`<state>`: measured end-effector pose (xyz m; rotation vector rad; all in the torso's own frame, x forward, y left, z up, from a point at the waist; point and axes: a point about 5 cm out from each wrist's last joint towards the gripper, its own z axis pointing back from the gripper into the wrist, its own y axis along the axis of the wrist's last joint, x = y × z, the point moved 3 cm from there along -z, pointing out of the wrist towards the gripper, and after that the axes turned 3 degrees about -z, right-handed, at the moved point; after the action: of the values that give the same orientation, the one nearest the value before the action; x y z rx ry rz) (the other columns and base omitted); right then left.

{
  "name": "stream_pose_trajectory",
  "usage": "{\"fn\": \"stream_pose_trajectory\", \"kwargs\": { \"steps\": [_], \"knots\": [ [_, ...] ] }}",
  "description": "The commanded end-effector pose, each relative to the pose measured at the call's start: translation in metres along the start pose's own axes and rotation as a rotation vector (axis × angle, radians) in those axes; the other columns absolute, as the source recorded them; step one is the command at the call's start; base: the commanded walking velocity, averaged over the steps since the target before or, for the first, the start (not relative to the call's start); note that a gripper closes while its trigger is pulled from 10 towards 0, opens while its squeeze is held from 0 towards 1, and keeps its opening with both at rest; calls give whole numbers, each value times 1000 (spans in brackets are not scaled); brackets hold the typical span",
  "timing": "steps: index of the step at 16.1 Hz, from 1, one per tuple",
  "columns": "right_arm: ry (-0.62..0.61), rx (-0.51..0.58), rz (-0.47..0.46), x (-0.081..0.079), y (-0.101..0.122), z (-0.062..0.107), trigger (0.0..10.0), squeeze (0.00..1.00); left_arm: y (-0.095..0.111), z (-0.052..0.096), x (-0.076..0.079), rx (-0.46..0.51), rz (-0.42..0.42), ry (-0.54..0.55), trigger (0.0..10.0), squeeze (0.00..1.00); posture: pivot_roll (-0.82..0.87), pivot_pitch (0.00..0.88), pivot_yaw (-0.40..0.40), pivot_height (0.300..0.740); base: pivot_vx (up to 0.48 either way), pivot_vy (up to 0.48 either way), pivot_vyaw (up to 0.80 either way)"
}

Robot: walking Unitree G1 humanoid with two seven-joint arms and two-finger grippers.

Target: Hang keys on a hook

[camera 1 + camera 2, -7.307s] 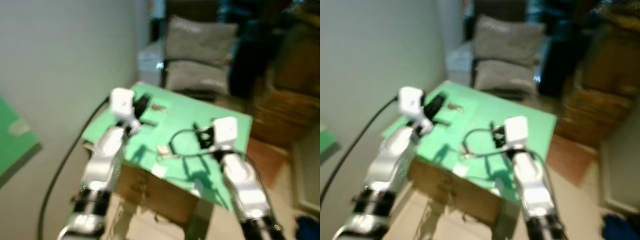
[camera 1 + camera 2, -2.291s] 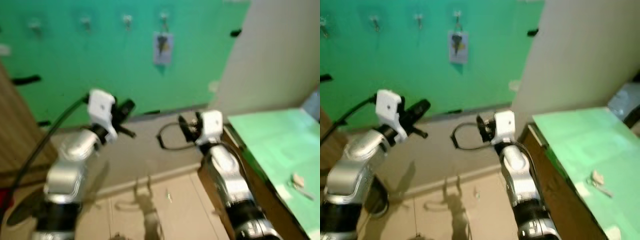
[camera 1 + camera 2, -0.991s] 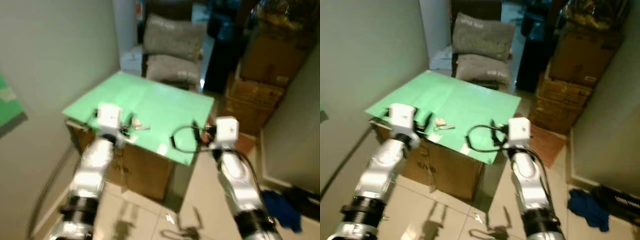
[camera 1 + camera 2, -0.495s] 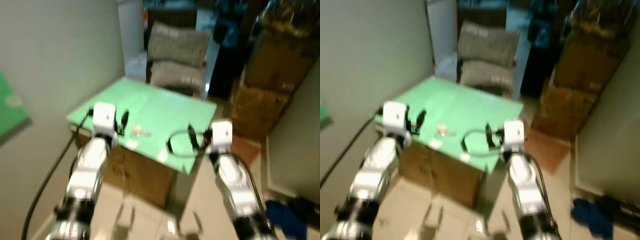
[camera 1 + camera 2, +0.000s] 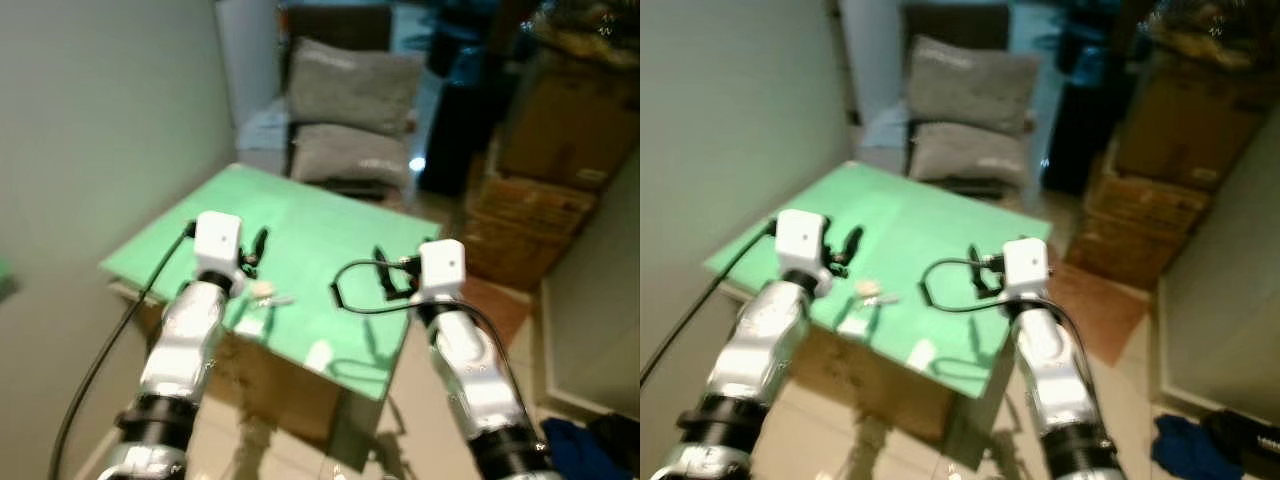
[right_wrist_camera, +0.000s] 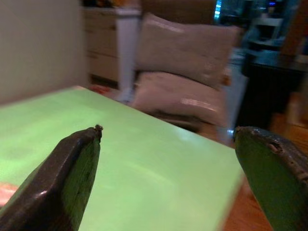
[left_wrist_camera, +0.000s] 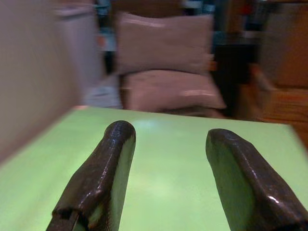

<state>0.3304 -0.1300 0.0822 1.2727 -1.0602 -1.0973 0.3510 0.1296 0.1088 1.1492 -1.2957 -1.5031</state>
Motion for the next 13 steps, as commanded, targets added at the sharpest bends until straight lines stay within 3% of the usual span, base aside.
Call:
{"fn": "stream_pose_trajectory", "kwargs": {
  "steps": [1,3,4,8,10,13],
  "knots": [
    [9,3,-12,-6,2,-1,10000,0,1,1,-8,-3,-34,8,10000,0,-29,0,5,740,0,480,-744],
    [12,4,-12,-6,2,0,10000,0,1,-1,-9,-9,-67,-2,10000,0,-33,0,8,740,0,480,-744],
    [8,8,-16,-6,2,1,10000,0,2,-2,-7,-4,-83,-14,10000,0,-33,0,8,740,0,480,0],
    [12,7,-8,-5,2,1,10000,0,10,-6,-7,27,-102,-5,10000,0,-40,0,15,740,0,0,0],
    [17,7,-5,-6,2,1,10000,0,13,-6,-2,46,-80,-41,10000,0,-40,0,15,740,0,431,0],
    [22,4,-3,-6,2,1,10000,0,11,-5,3,40,-123,-66,10000,0,-41,0,15,740,0,472,0]
  ]
}}
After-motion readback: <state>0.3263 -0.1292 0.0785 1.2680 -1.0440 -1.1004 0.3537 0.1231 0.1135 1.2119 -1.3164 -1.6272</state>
